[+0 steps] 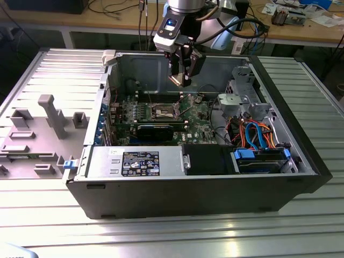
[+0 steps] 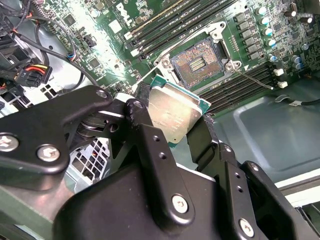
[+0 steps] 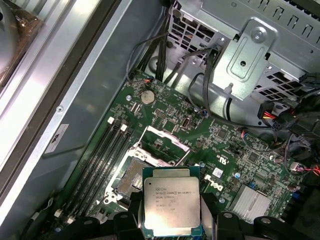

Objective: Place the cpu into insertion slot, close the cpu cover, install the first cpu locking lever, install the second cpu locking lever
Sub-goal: 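Place the cpu into insertion slot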

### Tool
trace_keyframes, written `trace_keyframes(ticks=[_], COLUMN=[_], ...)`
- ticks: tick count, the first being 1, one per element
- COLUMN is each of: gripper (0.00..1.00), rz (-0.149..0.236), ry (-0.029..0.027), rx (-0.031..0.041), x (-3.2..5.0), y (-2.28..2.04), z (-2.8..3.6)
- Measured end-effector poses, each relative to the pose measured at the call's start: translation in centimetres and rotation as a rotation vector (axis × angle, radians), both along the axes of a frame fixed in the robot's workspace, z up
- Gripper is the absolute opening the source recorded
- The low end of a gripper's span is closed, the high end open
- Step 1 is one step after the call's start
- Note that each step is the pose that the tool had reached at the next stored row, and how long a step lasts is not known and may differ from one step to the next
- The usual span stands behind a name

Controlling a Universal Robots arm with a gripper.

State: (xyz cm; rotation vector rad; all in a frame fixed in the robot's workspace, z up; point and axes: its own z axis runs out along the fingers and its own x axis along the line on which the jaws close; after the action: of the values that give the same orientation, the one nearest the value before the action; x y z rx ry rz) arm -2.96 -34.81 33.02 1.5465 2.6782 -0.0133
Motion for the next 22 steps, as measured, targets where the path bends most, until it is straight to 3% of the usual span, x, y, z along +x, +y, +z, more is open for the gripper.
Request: trace_keyframes(ticks=[22], gripper=[0.55], rz=[-0.017], ry=[0.0000], rx=[0.0000], x=[0.00], y=[0.00], z=[-0.01])
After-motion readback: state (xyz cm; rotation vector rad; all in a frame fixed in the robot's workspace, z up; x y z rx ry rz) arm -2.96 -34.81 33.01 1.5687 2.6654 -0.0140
